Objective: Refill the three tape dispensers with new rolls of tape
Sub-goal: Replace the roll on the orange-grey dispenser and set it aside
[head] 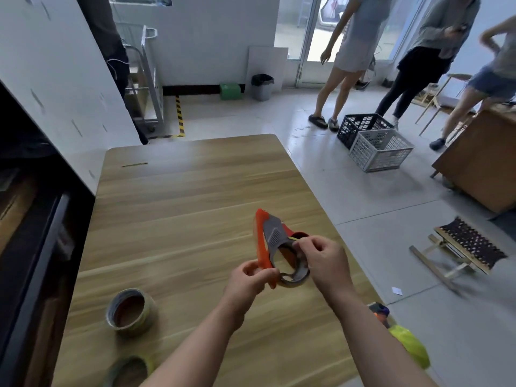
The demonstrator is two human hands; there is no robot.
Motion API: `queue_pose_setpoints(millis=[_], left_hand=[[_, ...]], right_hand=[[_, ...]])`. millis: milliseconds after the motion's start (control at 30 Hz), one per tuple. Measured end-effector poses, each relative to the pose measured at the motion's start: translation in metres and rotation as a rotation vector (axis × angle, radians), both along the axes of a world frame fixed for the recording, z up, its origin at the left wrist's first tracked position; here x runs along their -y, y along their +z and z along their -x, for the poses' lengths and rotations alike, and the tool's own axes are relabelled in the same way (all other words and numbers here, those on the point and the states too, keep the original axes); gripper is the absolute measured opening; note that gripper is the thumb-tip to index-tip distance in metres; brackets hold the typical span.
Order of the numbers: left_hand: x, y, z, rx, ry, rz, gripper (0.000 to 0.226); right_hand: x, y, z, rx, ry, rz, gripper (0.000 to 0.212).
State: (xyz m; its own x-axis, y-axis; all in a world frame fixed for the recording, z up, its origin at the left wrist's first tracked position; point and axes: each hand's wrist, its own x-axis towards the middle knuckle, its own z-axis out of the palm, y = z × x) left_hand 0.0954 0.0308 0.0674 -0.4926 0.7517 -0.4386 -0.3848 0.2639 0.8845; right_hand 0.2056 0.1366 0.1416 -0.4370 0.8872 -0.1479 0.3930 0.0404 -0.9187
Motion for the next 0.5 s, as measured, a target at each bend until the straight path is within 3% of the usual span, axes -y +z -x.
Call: queue_pose_setpoints(millis=[33,67,133,200,267,500], left_hand=[[0.0,0.0,-0.001,0.036,-0.01,-0.023,0.056],[0.0,0.001,-0.003,0.07,-0.017,-0.044,0.054],[-0.002,0.002,-0.011,0.126,-0.038,-0.079,0.046],[-0.004,0.003,-0.022,0.169,-0.062,-0.085,0.04],[-0.006,0.003,-0.034,0.206,-0.067,-0.081,0.04],[-0.017,-0.002,-0.09,0.369,0.04,-0.08,0.059]], right_hand=[[-0.005,0.0,-0.005,0.021,-0.063,-0.081,0.015],[-0.01,-0.003,-0.011,0.056,-0.083,-0.071,0.03],[-0.016,-0.011,-0.02,0.077,-0.03,0.203,0.068],[-0.018,-0.018,-0.031,0.008,0.07,0.507,0.083],[-0.019,-0.025,-0.043,-0.055,0.073,0.632,0.074],[-0.024,-0.041,-0.088,-0.166,-0.132,0.573,0.041]])
